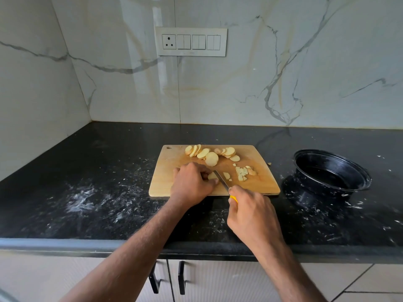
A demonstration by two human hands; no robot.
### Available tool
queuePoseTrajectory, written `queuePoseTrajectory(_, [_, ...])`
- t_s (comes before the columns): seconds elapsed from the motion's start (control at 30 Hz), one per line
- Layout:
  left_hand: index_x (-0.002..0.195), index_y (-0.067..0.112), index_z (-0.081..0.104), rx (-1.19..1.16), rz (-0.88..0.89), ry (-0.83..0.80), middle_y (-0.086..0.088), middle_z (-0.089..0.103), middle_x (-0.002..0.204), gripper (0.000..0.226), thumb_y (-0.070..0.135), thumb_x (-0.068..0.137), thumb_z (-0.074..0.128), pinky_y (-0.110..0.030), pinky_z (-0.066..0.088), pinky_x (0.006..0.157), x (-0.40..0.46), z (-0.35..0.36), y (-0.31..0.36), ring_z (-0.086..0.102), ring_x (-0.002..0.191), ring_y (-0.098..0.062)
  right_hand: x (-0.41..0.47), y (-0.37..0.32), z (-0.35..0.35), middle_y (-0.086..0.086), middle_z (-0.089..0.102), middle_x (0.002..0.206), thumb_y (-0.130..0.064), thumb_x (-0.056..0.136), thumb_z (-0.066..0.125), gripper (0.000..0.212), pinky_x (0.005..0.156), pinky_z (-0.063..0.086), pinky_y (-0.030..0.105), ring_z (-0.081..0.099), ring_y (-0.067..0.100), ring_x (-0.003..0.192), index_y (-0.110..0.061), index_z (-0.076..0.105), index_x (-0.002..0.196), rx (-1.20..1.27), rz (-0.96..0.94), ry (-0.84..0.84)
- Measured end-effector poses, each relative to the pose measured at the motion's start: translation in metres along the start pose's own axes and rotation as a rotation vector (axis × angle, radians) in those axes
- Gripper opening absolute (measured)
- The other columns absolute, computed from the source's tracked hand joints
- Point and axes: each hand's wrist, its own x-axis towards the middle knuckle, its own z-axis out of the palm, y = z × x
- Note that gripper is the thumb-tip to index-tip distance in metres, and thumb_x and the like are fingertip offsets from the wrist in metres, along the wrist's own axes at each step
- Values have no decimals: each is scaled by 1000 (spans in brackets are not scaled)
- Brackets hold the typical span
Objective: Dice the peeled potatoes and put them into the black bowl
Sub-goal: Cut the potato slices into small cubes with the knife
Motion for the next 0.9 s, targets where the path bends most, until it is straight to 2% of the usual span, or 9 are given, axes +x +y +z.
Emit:
queuePoseTrajectory(0.17, [88,21,77,0,18,-14,11,70,83,26,46,81,74,-36,37,89,2,2,-3,55,83,-14,9,-2,1,-4,63,72,-16,91,63,5,54,34,22,50,13,59,-19,64,95,3,-7,-20])
queuePoseTrajectory(0.4, [88,20,77,-1,47,-15,8,70,84,23,41,81,73,-36,37,87,0,0,-2,57,84,-16,24,-9,11,-2,65,74,-11,88,58,9,55,49,32,62,20,63,-20,57,90,-61,-48,-46])
queuePoseTrajectory(0.5, [87,21,76,-9,35,-4,12,69,82,22,42,81,72,-37,38,91,-1,1,-3,58,83,-15,20,-8,7,-3,64,73,-13,89,59,8,55,41,28,60,19,61,-20,59,91,-64,-45,-33])
queuePoseTrajectory(0.6, [88,21,76,-10,19,-9,12,70,83,24,44,82,72,-38,38,93,-1,2,-3,59,85,-15,10,-7,3,-5,64,72,-16,88,61,7,54,39,28,62,20,63,-22,58,88,-78,3,-17])
queuePoseTrajectory(0.73, [91,21,75,-3,16,-9,11,70,85,26,45,83,72,-37,37,93,0,3,-5,58,86,-14,2,-6,0,-5,69,78,-20,89,65,8,57,52,30,66,19,70,-23,65,96,-47,62,1])
queuePoseTrajectory(0.8, [93,21,75,-6,10,-13,11,71,87,26,45,83,73,-36,36,94,0,3,-6,59,89,-13,2,-6,-1,-4,70,80,-20,89,65,9,60,52,30,66,19,72,-23,66,98,-29,66,5])
queuePoseTrajectory(0.9, [94,22,76,2,2,-18,11,70,89,26,46,84,72,-37,37,95,2,3,-5,58,90,-14,2,-7,-1,-4,68,78,-20,89,65,7,55,49,30,65,20,69,-22,63,95,-62,49,-2])
